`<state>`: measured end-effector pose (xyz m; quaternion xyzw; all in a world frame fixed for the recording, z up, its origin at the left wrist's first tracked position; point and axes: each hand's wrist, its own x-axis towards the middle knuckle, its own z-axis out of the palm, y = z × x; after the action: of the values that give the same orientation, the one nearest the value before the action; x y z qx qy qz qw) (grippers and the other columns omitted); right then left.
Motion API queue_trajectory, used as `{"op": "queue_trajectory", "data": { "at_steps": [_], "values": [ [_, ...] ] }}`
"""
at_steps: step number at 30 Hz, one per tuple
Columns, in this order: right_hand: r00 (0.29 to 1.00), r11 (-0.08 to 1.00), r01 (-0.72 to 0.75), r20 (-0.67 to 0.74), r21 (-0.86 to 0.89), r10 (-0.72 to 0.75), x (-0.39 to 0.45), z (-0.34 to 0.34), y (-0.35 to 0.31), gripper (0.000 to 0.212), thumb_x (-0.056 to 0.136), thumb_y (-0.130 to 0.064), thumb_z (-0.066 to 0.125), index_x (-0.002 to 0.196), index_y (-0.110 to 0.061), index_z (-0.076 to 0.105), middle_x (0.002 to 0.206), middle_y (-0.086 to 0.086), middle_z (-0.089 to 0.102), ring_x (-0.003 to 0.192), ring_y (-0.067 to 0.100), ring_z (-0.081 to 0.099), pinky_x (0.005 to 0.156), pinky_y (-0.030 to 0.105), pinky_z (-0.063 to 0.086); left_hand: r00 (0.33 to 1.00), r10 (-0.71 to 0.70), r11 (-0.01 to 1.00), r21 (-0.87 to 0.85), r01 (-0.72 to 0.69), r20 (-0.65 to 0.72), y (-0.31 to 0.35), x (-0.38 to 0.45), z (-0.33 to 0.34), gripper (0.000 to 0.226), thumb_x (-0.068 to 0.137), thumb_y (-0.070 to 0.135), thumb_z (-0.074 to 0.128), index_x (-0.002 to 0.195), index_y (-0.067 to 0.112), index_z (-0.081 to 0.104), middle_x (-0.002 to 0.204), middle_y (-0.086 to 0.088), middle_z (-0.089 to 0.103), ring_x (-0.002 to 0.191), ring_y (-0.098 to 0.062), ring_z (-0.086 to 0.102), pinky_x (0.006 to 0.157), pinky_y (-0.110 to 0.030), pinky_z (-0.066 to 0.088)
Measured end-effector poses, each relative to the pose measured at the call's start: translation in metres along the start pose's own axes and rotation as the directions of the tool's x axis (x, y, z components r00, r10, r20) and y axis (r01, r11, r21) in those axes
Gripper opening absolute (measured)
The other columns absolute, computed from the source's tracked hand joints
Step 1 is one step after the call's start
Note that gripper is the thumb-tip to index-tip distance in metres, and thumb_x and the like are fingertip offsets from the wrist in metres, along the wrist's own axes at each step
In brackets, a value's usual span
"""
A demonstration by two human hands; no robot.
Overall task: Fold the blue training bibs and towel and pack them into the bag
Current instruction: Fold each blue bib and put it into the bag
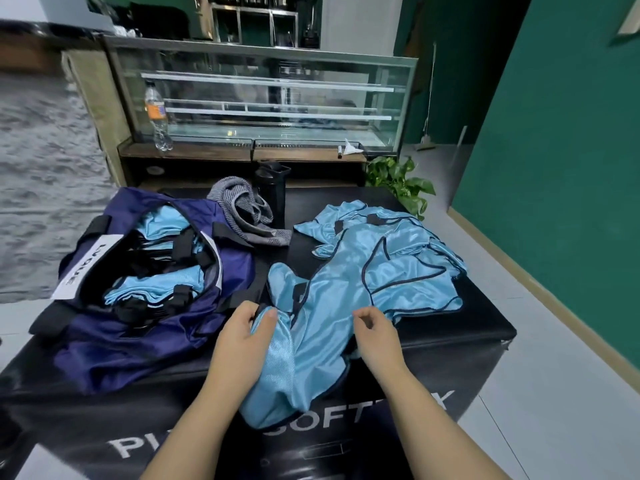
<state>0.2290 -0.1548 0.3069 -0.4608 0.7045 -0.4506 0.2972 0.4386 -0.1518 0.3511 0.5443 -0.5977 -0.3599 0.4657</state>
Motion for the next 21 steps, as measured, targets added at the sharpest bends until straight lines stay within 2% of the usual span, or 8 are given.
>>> {"op": "queue_trajectory", "data": {
  "at_steps": [2, 5, 6, 9, 12, 14, 18, 21],
  "values": [
    [1.0, 0.999, -0.005, -0.023, -0.044, 0.004, 0.005, -0.002, 0.001, 0.015, 0.096, -0.015, 0.049, 0.107, -0.016, 0.059, 0.101, -0.005, 0.058, 0.086, 0.01, 0.056, 0.064, 0.009, 0.04, 1.0, -0.018, 1.0, 0.013, 0.018, -0.006, -0.002, 0.0, 0.0, 0.024, 0.092, 0.024, 0.06, 0.08, 0.005, 0.05, 0.065, 0.0, 0.049, 0.06, -0.013, 0.044, 0.062, -0.033, 0.039],
    [0.999, 0.988, 0.005, -0.033, -0.151, -0.01, 0.02, -0.004, 0.003, 0.026, 0.095, -0.015, 0.05, 0.12, -0.014, 0.055, 0.117, -0.003, 0.052, 0.103, 0.021, 0.055, 0.088, 0.029, 0.045, 0.999, -0.046, 0.996, 0.071, 0.046, -0.01, -0.005, 0.002, 0.003, 0.014, 0.091, 0.028, 0.061, 0.086, 0.018, 0.051, 0.077, 0.003, 0.059, 0.073, -0.014, 0.056, 0.068, -0.028, 0.041],
    [1.0, 0.983, 0.001, -0.027, -0.182, -0.006, 0.026, -0.005, 0.003, 0.03, 0.094, -0.016, 0.05, 0.124, -0.013, 0.053, 0.118, -0.002, 0.051, 0.102, 0.023, 0.054, 0.088, 0.034, 0.045, 0.999, -0.054, 0.994, 0.092, 0.055, -0.006, -0.008, 0.004, 0.004, 0.013, 0.09, 0.029, 0.061, 0.089, 0.021, 0.051, 0.081, 0.004, 0.06, 0.078, -0.014, 0.057, 0.07, -0.028, 0.042],
    [1.0, 0.976, -0.021, -0.002, -0.215, 0.021, 0.044, -0.007, 0.003, 0.037, 0.094, -0.017, 0.051, 0.13, -0.011, 0.049, 0.124, 0.005, 0.055, 0.1, 0.026, 0.056, 0.082, 0.034, 0.044, 0.996, -0.086, 0.983, 0.164, 0.079, 0.036, -0.019, 0.01, 0.011, 0.014, 0.09, 0.029, 0.061, 0.099, 0.025, 0.05, 0.094, 0.007, 0.061, 0.091, -0.016, 0.058, 0.076, -0.033, 0.043],
    [1.0, 0.977, -0.021, 0.014, -0.213, 0.024, 0.06, -0.008, -0.003, 0.042, 0.096, -0.02, 0.049, 0.137, -0.012, 0.044, 0.137, 0.007, 0.048, 0.118, 0.024, 0.051, 0.092, 0.033, 0.042, 0.992, -0.109, 0.972, 0.218, 0.092, 0.069, -0.033, 0.019, 0.017, 0.021, 0.091, 0.029, 0.061, 0.108, 0.028, 0.048, 0.106, 0.005, 0.057, 0.101, -0.016, 0.054, 0.081, -0.03, 0.039],
    [1.0, 0.975, -0.003, 0.019, -0.22, 0.007, 0.075, -0.007, -0.007, 0.042, 0.097, -0.02, 0.05, 0.138, -0.012, 0.044, 0.14, 0.006, 0.046, 0.123, 0.024, 0.048, 0.099, 0.035, 0.041, 0.99, -0.116, 0.969, 0.23, 0.094, 0.083, -0.042, 0.026, 0.02, 0.021, 0.092, 0.027, 0.06, 0.108, 0.03, 0.048, 0.108, 0.006, 0.057, 0.103, -0.014, 0.052, 0.083, -0.028, 0.037],
    [0.998, 0.958, 0.067, 0.0, -0.28, -0.07, 0.104, -0.005, -0.013, 0.034, 0.097, -0.019, 0.05, 0.13, -0.012, 0.052, 0.133, 0.006, 0.05, 0.115, 0.022, 0.052, 0.091, 0.029, 0.041, 0.982, -0.139, 0.969, 0.222, 0.109, 0.125, -0.065, 0.035, 0.023, 0.013, 0.094, 0.027, 0.057, 0.104, 0.032, 0.052, 0.104, 0.016, 0.06, 0.098, -0.008, 0.055, 0.079, -0.023, 0.038],
    [0.989, 0.933, 0.128, -0.025, -0.336, -0.144, 0.123, -0.006, -0.016, 0.026, 0.099, -0.016, 0.045, 0.12, -0.007, 0.057, 0.127, 0.008, 0.052, 0.115, 0.022, 0.051, 0.087, 0.024, 0.035, 0.975, -0.169, 0.966, 0.221, 0.134, 0.146, -0.082, 0.039, 0.022, 0.01, 0.092, 0.028, 0.059, 0.092, 0.038, 0.057, 0.092, 0.018, 0.066, 0.089, -0.003, 0.06, 0.071, -0.013, 0.04]
  ]
}}
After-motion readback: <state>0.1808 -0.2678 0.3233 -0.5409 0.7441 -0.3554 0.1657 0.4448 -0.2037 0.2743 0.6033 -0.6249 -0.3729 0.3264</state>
